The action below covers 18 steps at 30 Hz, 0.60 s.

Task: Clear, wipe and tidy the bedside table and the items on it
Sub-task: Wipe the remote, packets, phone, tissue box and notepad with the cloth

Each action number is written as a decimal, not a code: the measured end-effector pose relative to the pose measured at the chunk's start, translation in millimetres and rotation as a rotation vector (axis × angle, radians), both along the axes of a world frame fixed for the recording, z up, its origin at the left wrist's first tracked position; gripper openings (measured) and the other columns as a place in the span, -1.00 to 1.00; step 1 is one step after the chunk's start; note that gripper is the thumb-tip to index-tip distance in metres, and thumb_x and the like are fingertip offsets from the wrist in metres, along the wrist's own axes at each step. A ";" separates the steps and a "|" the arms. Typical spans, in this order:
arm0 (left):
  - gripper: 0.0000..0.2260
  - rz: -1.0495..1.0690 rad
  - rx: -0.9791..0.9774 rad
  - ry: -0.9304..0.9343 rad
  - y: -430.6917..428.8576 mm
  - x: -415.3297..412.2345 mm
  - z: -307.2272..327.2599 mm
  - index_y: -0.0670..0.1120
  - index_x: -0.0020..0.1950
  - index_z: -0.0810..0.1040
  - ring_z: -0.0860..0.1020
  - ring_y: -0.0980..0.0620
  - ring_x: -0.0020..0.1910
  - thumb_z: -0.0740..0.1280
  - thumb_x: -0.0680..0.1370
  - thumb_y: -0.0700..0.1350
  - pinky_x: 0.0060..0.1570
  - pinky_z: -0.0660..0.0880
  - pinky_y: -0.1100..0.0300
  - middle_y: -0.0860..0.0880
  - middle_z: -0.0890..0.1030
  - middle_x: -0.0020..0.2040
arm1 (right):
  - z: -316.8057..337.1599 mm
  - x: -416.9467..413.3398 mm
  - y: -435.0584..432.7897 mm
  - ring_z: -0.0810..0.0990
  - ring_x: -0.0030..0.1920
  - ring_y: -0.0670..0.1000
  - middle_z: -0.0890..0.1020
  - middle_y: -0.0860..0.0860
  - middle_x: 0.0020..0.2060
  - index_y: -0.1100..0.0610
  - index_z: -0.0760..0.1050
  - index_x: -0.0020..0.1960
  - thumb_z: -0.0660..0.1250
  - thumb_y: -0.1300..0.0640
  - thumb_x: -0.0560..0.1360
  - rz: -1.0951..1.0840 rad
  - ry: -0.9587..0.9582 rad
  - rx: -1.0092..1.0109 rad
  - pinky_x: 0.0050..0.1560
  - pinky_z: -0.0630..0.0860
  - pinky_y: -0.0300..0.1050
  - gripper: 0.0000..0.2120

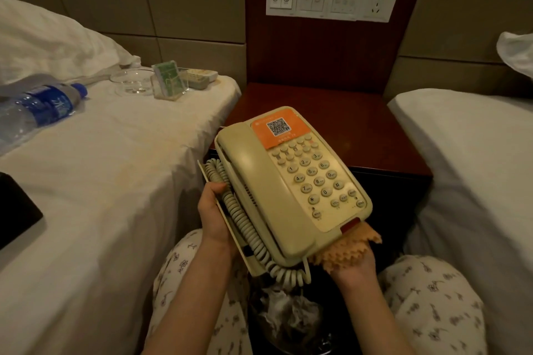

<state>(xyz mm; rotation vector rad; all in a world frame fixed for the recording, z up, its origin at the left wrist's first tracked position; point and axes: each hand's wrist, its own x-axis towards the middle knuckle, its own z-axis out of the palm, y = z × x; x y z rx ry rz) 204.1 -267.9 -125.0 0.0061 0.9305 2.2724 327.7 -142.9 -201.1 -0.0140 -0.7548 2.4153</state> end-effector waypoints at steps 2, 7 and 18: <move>-0.70 -0.003 -0.003 0.014 0.1 -2.8 -1.8 -0.15 -0.21 0.51 0.57 0.00 -0.50 0.04 0.54 -0.11 -0.44 0.56 0.23 -0.06 0.58 -0.46 | 29.3 6.0 -4.2 0.20 0.45 0.27 0.23 0.34 0.42 0.38 0.19 0.44 -0.30 0.19 0.61 -0.024 0.120 0.126 0.44 0.09 0.17 -0.47; -0.70 -0.042 -0.067 0.044 0.0 -1.4 -0.7 -0.14 -0.22 0.51 0.56 0.01 -0.51 0.04 0.54 -0.09 -0.44 0.55 0.26 -0.06 0.57 -0.47 | 72.8 -6.3 -22.8 0.66 -0.05 0.29 0.57 0.39 0.08 0.34 0.55 0.13 0.50 0.11 0.20 0.135 -0.456 0.019 -0.85 0.27 -0.12 -0.44; -0.70 -0.101 -0.116 0.106 -2.4 -2.0 -6.6 -0.16 -0.21 0.51 0.55 0.03 -0.54 0.05 0.56 -0.10 -0.49 0.54 0.28 -0.06 0.57 -0.49 | 57.7 -13.5 -43.1 0.47 -0.44 0.09 0.43 0.17 -0.48 0.14 0.28 -0.25 -0.06 0.13 0.67 -0.225 -0.453 -0.730 -0.60 0.44 -0.22 -0.65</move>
